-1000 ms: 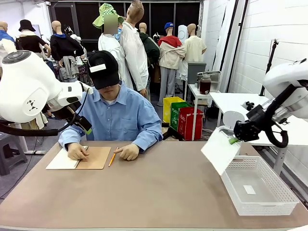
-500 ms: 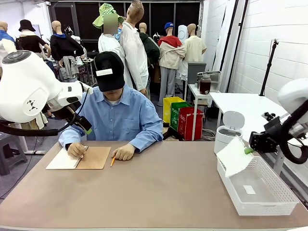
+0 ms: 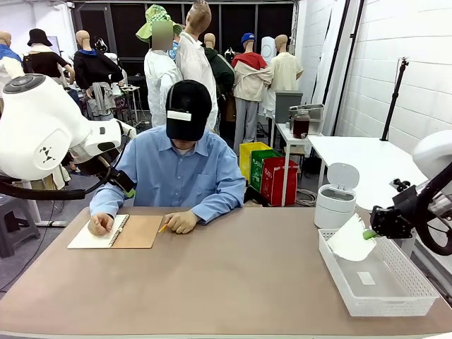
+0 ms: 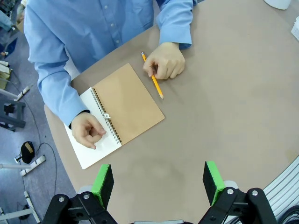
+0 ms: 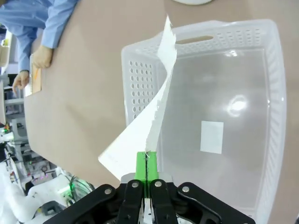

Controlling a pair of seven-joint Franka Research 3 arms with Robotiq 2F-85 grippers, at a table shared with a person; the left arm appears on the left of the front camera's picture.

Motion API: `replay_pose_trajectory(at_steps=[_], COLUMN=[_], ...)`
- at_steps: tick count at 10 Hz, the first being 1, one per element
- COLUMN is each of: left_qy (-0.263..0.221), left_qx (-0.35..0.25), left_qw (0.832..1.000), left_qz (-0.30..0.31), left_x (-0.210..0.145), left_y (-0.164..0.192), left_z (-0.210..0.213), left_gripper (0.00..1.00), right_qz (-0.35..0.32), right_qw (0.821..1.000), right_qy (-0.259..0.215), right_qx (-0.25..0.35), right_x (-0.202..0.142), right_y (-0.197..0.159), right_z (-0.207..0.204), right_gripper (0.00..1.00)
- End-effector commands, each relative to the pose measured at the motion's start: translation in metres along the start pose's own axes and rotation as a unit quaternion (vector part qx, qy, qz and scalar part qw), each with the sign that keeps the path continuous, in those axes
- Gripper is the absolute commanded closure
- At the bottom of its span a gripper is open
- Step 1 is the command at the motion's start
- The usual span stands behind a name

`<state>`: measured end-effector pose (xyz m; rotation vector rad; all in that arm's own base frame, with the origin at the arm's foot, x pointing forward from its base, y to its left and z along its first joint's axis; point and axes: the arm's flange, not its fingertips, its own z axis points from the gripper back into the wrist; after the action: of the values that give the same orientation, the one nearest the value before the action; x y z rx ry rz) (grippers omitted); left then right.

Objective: Sort the paper based on its condition.
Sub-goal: If a person hands you a paper, place it in the Organizing basket , and if it's crumpled, put it in the Trash can.

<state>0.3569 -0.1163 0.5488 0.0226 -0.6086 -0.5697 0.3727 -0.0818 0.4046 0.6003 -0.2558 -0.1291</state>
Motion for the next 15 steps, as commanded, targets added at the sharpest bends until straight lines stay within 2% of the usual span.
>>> replay_pose_trajectory(at_steps=[1, 3, 6, 10, 15], left_qy=[-0.001, -0.001, -0.001, -0.001, -0.001], left_qx=[-0.001, -0.001, -0.001, -0.001, -0.001], left_qw=[1.0, 1.0, 1.0, 1.0, 1.0], left_qz=[0.001, 0.001, 0.001, 0.001, 0.001], left_x=[0.0, 0.0, 0.0, 0.0, 0.0], left_y=[0.0, 0.0, 0.0, 0.0, 0.0], left_z=[0.0, 0.0, 0.0, 0.0, 0.0], left_gripper=[0.0, 0.0, 0.0, 0.0, 0.0], right_qz=[0.014, 0.014, 0.018, 0.03, 0.005], right_qw=[1.0, 0.997, 0.997, 0.995, 0.993], right_qy=[0.023, 0.057, 0.059, 0.065, 0.094], right_qx=[-0.011, -0.045, -0.054, -0.063, -0.072], right_x=[0.005, 0.014, 0.023, 0.039, 0.037], right_y=[-0.01, -0.021, -0.029, -0.016, -0.006], right_z=[-0.015, -0.019, -0.014, -0.01, -0.017], right_gripper=[1.0, 1.0, 1.0, 1.0, 1.0])
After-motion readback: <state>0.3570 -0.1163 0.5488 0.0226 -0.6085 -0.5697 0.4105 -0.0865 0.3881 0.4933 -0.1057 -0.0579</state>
